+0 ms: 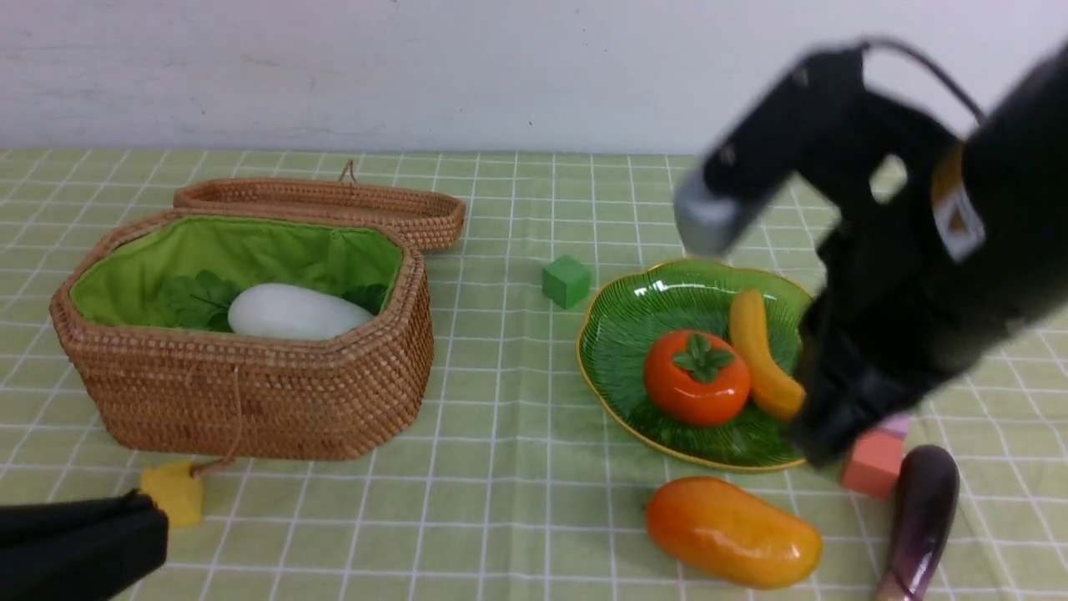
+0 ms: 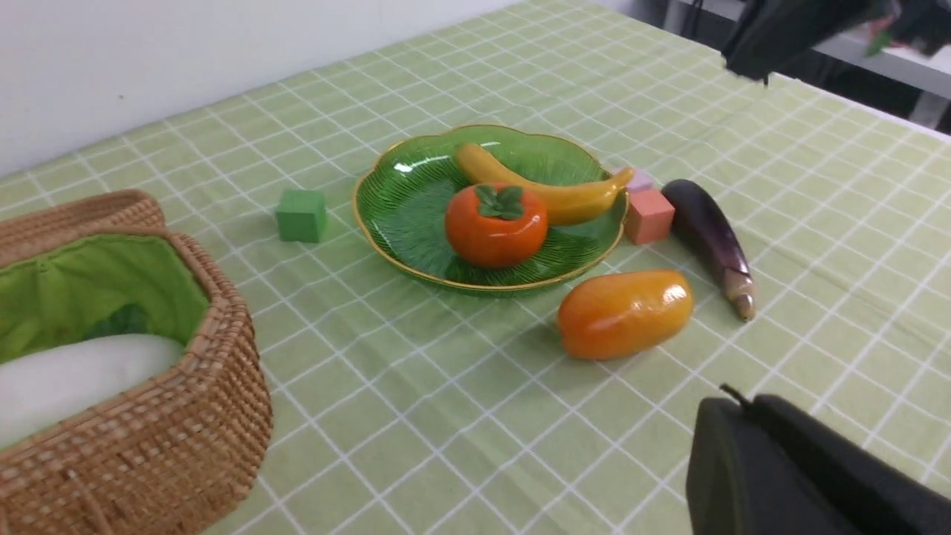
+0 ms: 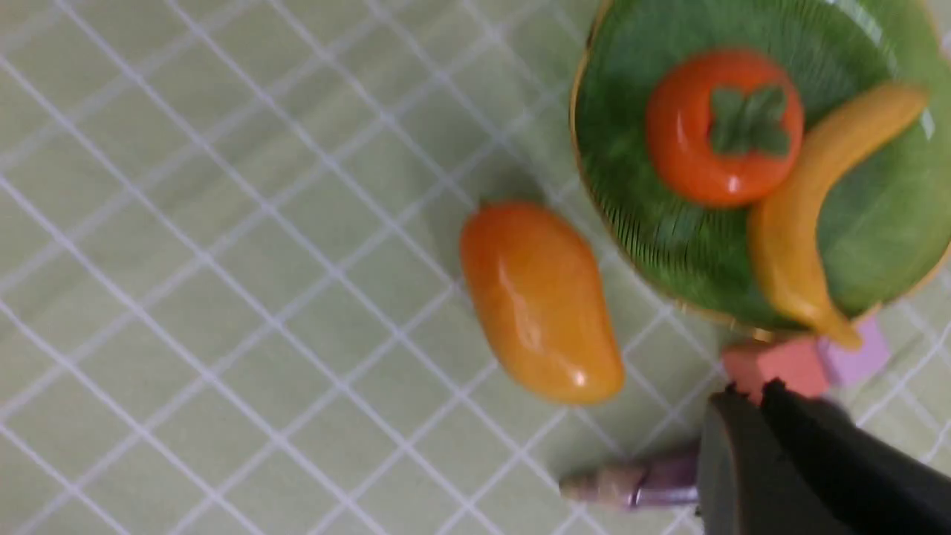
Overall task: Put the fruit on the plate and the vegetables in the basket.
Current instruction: Use the right arm to grab a mango and put it into the right plate
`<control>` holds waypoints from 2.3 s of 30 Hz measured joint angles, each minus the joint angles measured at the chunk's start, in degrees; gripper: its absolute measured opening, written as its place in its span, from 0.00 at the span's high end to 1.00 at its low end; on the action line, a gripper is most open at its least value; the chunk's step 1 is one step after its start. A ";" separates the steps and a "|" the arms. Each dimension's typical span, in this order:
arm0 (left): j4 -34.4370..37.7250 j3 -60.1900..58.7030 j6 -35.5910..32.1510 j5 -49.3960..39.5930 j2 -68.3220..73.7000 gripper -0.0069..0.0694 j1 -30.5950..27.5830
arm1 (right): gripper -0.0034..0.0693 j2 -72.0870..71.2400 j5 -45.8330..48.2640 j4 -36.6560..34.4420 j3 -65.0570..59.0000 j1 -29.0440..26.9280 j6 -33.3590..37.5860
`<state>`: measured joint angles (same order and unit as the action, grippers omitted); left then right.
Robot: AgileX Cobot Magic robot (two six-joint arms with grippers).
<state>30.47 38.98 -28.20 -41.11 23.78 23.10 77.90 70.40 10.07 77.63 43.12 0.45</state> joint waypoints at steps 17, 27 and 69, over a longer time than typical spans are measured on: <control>1.82 -0.02 -1.24 -0.69 0.00 0.92 0.00 | 0.05 18.74 -26.65 -3.48 -17.83 -10.46 8.13; 1.87 -0.02 -1.38 -1.86 0.00 0.92 0.00 | 0.14 23.99 -28.73 -11.60 -17.87 -10.46 16.42; 7.11 -0.02 -4.95 15.07 0.00 0.92 0.00 | 0.25 31.51 -45.45 -23.75 2.79 -27.06 14.20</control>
<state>37.58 38.96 -33.15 -26.05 23.78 23.10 109.41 24.95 -13.68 80.42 16.06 14.64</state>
